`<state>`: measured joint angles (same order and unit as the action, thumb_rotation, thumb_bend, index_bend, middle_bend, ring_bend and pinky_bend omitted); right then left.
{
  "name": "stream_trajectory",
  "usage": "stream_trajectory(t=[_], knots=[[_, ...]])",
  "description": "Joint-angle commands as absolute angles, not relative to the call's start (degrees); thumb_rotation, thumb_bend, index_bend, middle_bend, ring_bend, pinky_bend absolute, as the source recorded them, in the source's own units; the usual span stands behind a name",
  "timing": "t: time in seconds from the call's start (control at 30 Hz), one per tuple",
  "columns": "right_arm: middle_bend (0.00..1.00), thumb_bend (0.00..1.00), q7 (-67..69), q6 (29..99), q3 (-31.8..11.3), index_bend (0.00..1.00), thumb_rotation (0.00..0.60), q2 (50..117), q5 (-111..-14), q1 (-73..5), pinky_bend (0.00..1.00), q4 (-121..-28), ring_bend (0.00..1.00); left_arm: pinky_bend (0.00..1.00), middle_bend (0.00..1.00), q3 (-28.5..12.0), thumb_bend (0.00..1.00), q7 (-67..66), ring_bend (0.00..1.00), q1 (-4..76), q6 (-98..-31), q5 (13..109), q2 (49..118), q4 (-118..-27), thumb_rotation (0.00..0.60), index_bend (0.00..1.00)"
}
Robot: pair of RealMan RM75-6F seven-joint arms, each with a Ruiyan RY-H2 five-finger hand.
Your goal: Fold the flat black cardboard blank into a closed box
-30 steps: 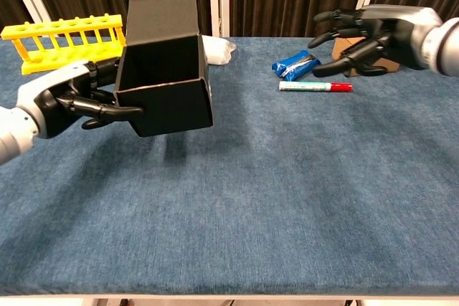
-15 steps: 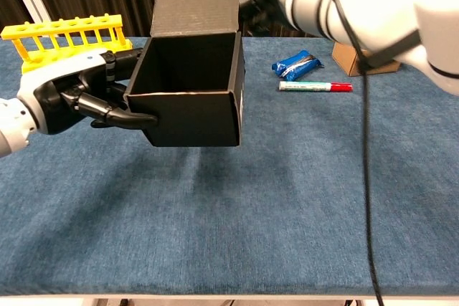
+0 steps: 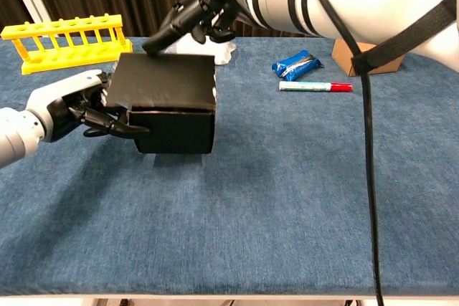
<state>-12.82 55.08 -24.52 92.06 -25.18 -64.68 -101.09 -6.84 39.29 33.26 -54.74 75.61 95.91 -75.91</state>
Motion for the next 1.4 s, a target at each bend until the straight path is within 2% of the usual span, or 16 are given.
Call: stream_trajectory(t=[0.03,0.17,0.27,0.5,0.8,0.93,1.0,1.4], knots=[[0.41,0.0,-19.5,60.1,-22.5,0.19,0.6,92.7,-19.5,-68.4,1.0,-102.0,0.74,0.95,0.45,-7.1,0.0,35.5,0.74,33.0,-54.1,73.8,97.8,-73.4,0.6,0.42],[0.41,0.0,-21.7,60.3,-22.8,0.19,0.6,93.4,-16.9,-69.5,1.0,-101.1,0.74,0.95,0.31,-7.0,0.0,33.3,0.73,32.8,-53.6,73.2,97.9,-72.9,0.6,0.18],[0.41,0.0,-22.5,60.1,-22.9,0.19,0.6,93.7,-16.1,-69.9,1.0,-100.6,0.74,0.95,0.25,-6.8,0.0,32.9,0.72,32.2,-54.2,73.7,97.4,-73.4,0.6,0.1],[0.41,0.0,-23.0,60.2,-23.1,0.19,0.6,94.0,-16.3,-69.8,1.0,-100.7,0.74,0.95,0.22,-5.4,0.0,32.8,0.72,30.4,-56.0,75.9,95.2,-75.1,0.6,0.08],[0.41,0.0,-22.6,59.3,-23.6,0.19,0.6,94.2,-16.8,-69.4,1.0,-101.1,0.74,0.95,0.09,-3.7,0.0,32.7,0.68,29.2,-55.3,77.6,90.5,-79.8,0.597,0.02],[0.41,0.0,-22.8,59.5,-23.5,0.19,0.6,94.8,-17.1,-69.5,1.0,-101.1,0.74,0.95,0.04,-3.7,0.0,31.9,0.66,29.1,-55.4,77.8,89.8,-81.0,0.5,0.0],[0.41,0.0,-22.9,59.7,-23.5,0.19,0.6,95.0,-17.2,-69.6,1.0,-101.1,0.74,0.95,0.04,-3.8,0.0,31.5,0.66,28.8,-56.2,78.0,89.7,-81.4,0.478,0.0],[0.41,0.0,-28.6,62.4,-20.7,0.2,0.6,97.7,-19.7,-71.8,1.0,-100.9,0.74,0.95,0.04,-3.8,0.0,28.4,0.66,25.3,-59.1,75.5,84.6,-83.0,0.475,0.0]])
